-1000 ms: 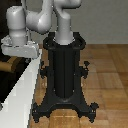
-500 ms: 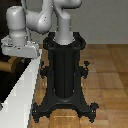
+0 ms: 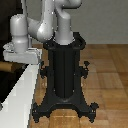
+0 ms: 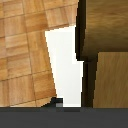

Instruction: Open the door by pressing down and pulling on the handle.

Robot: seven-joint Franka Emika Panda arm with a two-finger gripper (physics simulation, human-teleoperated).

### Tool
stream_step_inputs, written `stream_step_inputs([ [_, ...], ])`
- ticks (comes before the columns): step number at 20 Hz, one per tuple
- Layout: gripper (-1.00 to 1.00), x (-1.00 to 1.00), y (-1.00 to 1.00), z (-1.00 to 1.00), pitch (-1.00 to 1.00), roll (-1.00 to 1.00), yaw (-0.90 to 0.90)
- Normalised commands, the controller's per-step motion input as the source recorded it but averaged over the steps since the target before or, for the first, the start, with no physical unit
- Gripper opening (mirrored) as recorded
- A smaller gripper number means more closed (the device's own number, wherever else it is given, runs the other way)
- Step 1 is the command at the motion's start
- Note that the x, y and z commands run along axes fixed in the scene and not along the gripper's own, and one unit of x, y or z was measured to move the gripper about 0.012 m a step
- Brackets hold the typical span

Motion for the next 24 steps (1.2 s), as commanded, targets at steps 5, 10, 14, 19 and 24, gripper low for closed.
stream_step_inputs([
  [5, -1.00, 0.00, 0.00, -0.60, -0.12, 0.00, 0.00],
  [10, -1.00, 0.00, 0.00, -0.60, -0.09, 0.00, 0.00],
  [14, -1.00, 0.00, 0.00, -0.50, -0.08, 0.00, 0.00],
  [19, -1.00, 0.00, 0.00, -0.80, -0.03, 0.00, 0.00],
  [24, -1.00, 0.00, 0.40, 0.00, 0.00, 0.00, 0.00],
])
